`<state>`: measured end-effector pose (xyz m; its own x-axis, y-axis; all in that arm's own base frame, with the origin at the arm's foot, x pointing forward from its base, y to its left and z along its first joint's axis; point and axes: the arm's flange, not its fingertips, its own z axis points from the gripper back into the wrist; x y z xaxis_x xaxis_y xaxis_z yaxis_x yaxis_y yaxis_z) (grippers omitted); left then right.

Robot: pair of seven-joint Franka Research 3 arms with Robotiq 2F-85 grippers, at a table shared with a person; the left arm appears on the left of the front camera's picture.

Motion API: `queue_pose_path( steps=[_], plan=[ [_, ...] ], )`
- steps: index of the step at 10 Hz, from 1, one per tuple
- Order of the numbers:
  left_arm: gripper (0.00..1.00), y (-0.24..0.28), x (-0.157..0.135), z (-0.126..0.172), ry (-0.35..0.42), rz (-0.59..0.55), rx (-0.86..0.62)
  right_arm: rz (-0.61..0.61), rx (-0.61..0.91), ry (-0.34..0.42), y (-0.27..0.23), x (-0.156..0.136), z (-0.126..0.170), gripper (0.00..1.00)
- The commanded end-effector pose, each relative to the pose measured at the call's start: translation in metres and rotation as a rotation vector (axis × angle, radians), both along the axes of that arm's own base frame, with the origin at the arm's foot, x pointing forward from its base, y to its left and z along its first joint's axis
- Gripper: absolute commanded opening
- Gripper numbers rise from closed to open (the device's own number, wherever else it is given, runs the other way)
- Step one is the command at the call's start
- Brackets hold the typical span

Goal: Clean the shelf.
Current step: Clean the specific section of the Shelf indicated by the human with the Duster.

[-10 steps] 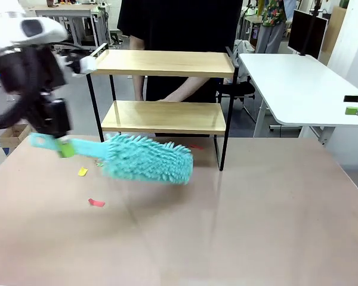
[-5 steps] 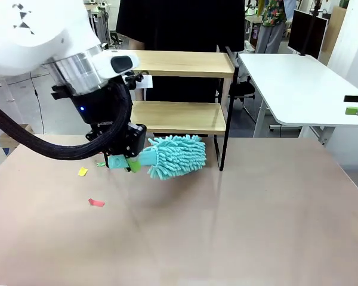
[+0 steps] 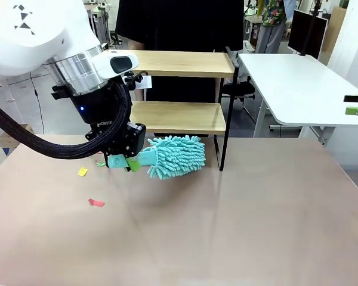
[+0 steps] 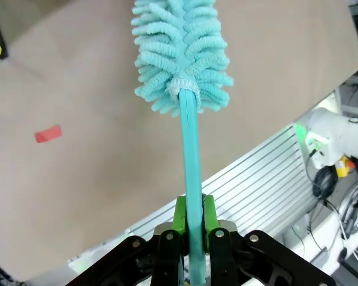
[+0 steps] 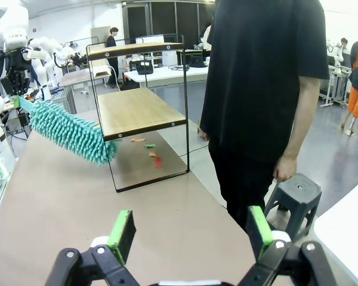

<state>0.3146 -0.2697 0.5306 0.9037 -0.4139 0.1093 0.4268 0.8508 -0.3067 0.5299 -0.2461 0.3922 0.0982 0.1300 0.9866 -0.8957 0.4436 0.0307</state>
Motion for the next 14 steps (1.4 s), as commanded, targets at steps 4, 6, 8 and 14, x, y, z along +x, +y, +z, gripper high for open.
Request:
queue_pose_path(
  steps=[4,6,8,14],
  plan=[
    [0.13,-0.044,0.004,-0.032,-0.074,0.133,-0.090,0.002,-0.004,-0.004,0.002,0.000,0.003,1.00],
    [0.13,-0.060,0.007,-0.047,-0.084,0.144,-0.143,0.002,-0.004,-0.004,0.002,0.000,0.003,1.00],
    [0.13,-0.085,0.012,-0.069,-0.140,0.205,-0.151,0.002,-0.004,-0.004,0.002,0.000,0.003,1.00],
    [0.13,-0.134,0.032,-0.115,-0.226,0.378,-0.130,0.002,-0.004,-0.004,0.002,0.000,0.003,1.00]
  ],
)
